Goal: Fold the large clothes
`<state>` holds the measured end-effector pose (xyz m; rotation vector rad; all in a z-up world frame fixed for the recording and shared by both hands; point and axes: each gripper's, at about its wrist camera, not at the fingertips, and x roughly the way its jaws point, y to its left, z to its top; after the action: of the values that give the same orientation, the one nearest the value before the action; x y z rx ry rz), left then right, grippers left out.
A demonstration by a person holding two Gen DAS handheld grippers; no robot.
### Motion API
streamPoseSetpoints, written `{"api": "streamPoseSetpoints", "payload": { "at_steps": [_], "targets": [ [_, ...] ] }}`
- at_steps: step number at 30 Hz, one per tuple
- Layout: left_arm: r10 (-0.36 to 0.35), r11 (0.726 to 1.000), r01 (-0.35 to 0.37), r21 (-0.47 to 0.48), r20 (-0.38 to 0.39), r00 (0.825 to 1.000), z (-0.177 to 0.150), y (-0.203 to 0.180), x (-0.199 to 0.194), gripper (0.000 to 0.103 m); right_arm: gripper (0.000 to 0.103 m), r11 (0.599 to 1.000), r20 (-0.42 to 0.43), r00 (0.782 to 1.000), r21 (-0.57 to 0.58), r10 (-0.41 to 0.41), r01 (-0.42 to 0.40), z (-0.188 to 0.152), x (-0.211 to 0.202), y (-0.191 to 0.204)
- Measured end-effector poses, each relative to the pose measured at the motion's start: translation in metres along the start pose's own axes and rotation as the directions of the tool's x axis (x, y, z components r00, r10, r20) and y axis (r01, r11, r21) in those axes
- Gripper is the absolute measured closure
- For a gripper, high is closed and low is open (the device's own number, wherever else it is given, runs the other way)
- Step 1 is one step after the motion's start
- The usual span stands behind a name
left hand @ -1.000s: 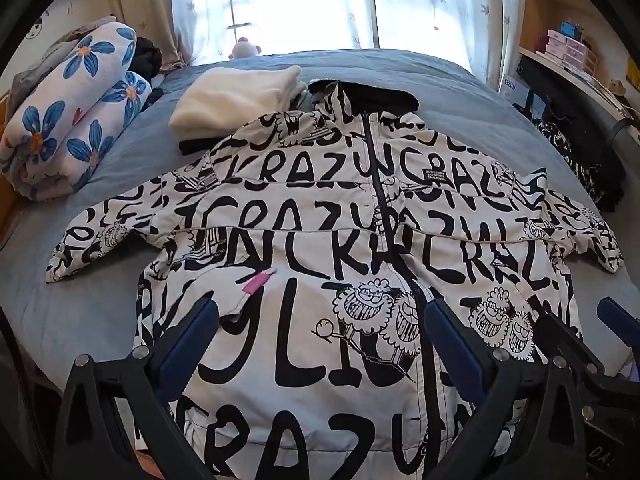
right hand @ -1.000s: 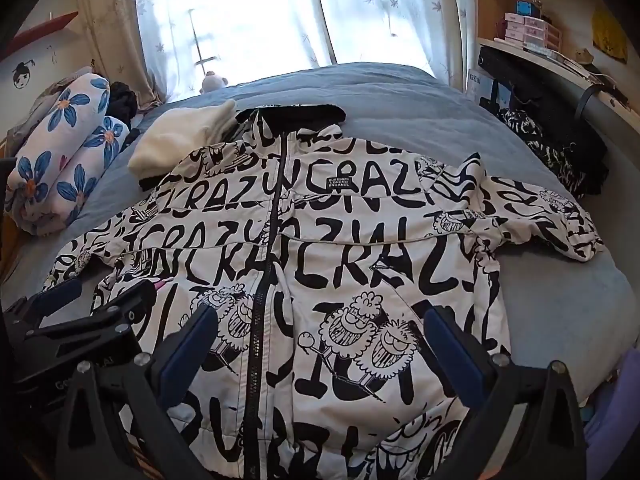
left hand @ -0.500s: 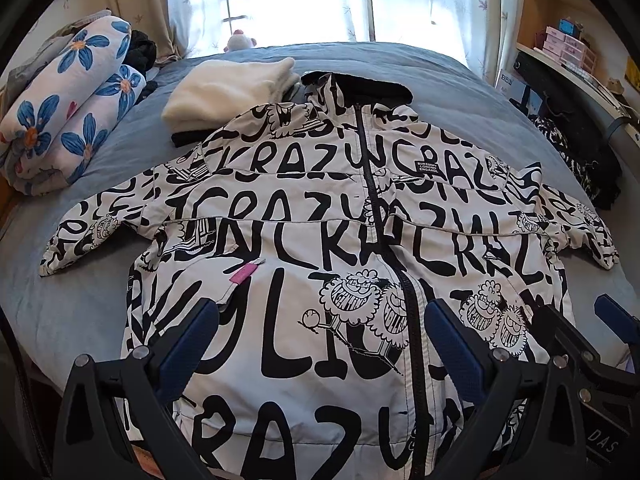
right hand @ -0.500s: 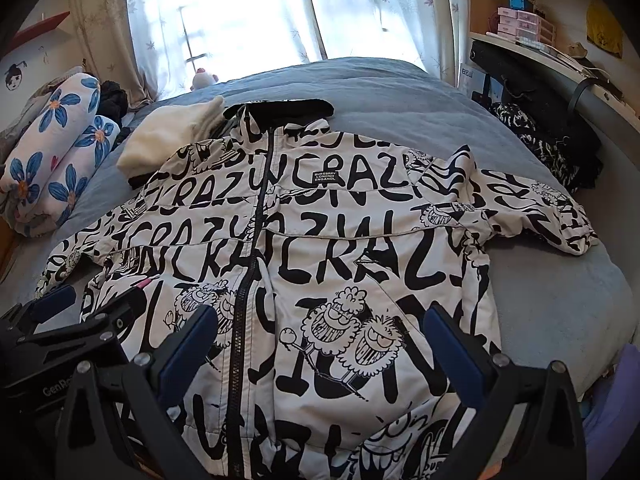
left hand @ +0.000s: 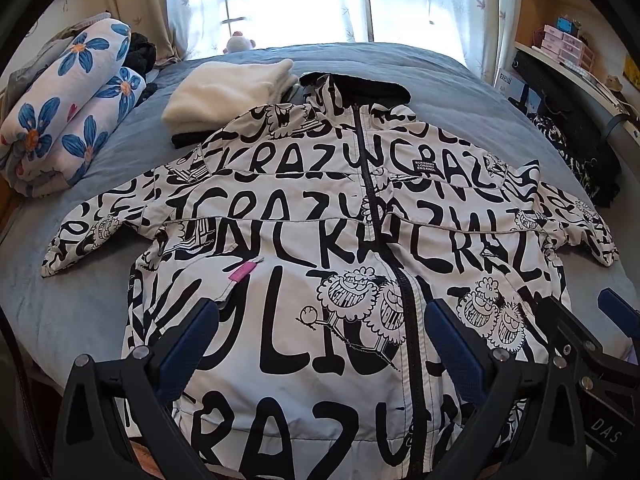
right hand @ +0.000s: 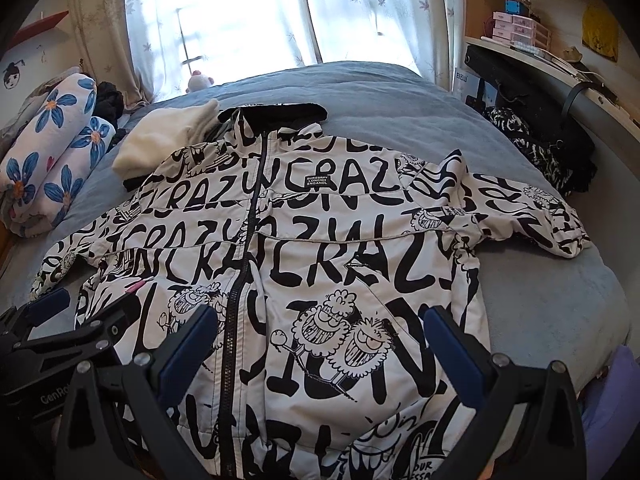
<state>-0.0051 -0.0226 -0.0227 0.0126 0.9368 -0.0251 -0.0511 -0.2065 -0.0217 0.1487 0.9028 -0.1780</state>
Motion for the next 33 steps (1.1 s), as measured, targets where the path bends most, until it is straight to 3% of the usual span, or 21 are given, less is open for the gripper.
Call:
{"api": "streamPoseSetpoints", "payload": {
  "at_steps": [33],
  "targets": [
    [0.025,1.0,-0.025,0.015,0.007,1.0,0.0007,0.0004,-0.0079,0.001,0.0,1.0,-0.008,1.0,0.017,-0.013,0.013,-0.0008,0.0014,-0.0067]
  ]
}}
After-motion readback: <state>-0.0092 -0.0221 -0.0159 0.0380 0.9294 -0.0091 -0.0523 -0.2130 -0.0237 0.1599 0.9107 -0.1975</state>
